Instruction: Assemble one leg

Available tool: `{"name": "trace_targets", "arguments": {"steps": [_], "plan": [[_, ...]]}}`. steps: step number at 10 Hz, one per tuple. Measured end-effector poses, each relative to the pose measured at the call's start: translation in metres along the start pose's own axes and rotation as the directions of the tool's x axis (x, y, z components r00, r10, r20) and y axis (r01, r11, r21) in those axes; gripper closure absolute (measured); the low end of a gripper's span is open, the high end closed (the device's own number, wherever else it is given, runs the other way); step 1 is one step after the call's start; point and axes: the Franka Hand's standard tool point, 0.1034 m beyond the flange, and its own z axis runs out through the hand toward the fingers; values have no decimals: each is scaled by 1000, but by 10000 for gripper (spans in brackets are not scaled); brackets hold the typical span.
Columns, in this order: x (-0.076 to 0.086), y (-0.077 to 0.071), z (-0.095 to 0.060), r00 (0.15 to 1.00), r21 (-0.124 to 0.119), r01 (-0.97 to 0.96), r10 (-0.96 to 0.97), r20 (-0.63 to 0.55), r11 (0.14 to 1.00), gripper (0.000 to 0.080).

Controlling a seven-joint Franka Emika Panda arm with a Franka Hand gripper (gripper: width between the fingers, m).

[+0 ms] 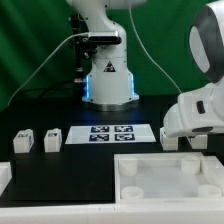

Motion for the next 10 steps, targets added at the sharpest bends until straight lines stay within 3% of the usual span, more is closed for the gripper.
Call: {"name": "trace_targets", "arguments": {"steps": [4,9,10], "plan": [[-3,1,38,997,-24,-56,57,61,998,150],[-3,0,49,990,-17,-110,112,91,994,150],[-3,0,49,990,-17,-110,111,91,994,239]]}}
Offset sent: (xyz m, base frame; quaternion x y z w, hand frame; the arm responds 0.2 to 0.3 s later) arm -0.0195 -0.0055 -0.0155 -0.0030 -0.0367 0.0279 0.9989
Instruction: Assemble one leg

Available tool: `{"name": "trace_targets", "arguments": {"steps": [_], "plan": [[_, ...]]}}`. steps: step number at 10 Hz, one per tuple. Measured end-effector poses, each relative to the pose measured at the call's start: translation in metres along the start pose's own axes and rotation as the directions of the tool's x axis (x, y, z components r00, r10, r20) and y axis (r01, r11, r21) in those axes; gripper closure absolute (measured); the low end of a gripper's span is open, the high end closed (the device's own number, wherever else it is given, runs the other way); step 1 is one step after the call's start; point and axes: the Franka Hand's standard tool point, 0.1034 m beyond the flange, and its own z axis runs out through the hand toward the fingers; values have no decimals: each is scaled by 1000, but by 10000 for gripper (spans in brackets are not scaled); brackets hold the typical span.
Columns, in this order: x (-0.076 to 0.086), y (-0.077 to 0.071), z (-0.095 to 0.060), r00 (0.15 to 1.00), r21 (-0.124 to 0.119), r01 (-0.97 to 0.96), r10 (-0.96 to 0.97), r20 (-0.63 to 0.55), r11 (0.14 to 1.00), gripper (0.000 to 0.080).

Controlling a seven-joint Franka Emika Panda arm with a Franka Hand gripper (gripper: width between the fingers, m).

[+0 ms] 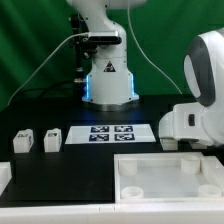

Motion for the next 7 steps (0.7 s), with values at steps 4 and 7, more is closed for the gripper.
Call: {"name": "trace_targets", "arguments": {"steps": [4,7], "plan": [[0,0,0,1000,0,0,0,0,1000,509],[0,0,0,1000,0,0,0,0,1000,509]]}}
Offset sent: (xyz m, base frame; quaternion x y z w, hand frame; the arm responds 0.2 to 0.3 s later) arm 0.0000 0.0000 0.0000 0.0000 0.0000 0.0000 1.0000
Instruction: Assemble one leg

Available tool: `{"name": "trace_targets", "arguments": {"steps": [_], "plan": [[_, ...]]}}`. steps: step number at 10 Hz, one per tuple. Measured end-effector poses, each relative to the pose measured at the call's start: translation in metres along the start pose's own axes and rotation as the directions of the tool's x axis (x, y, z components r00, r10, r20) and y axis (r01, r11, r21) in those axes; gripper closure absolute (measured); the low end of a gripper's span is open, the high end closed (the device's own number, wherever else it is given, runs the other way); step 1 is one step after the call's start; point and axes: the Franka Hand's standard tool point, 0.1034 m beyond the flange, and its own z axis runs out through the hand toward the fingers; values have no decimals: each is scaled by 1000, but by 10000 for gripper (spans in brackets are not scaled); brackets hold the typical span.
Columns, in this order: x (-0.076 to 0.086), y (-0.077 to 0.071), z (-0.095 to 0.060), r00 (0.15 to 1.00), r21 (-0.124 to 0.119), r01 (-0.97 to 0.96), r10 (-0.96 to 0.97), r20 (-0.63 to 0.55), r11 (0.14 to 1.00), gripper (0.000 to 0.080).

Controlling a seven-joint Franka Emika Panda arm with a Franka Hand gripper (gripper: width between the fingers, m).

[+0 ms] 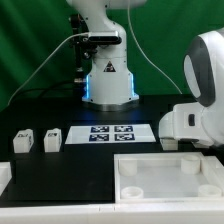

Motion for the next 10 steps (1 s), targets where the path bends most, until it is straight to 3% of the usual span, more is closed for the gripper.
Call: {"name": "trace_targets", "arguments": {"steps": [5,7,8,9,10], "plan": [[1,0,-3,1000,-1,2,-2,-13,1000,508],[-13,1,-34,997,5,28,-27,-70,1000,508],[-15,2,-53,988,-5,38,-39,-151,999,508],[-26,5,-76,962,-23,50,-55,-268,998,508],[-43,12,-89,941,-23,56,-61,-332,998,508]]}}
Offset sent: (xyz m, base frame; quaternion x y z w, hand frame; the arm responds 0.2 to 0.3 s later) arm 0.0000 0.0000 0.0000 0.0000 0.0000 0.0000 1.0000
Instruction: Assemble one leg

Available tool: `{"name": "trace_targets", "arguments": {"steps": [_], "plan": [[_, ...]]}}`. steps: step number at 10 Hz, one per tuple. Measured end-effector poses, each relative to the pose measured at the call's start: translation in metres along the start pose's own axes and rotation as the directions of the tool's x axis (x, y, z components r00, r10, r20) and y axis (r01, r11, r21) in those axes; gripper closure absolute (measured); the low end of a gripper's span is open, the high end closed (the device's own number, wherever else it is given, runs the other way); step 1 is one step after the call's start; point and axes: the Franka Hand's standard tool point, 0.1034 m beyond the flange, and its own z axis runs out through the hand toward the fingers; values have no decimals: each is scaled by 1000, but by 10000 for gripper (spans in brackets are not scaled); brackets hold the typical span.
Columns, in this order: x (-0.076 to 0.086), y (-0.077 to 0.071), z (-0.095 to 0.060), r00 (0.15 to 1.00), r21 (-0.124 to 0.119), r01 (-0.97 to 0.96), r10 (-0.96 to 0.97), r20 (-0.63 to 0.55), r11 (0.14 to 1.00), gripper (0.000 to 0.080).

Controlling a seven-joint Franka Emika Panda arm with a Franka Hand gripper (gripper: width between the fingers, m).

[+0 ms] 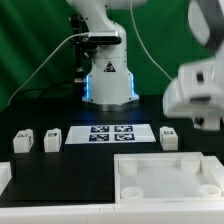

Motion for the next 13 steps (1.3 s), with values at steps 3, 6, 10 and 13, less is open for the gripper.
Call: {"name": "trace_targets", "arguments": {"steps": [3,6,10,13], "plan": [[-15,16,-45,967,21,-14,19,-255,1000,508],[-11,8,-53,853,50,12,16,-521,999,507],[-5,25,-86,637,-30,90,-80,-767,996,506],[6,55,-137,636,-79,80,-112,-763,994,506]]}}
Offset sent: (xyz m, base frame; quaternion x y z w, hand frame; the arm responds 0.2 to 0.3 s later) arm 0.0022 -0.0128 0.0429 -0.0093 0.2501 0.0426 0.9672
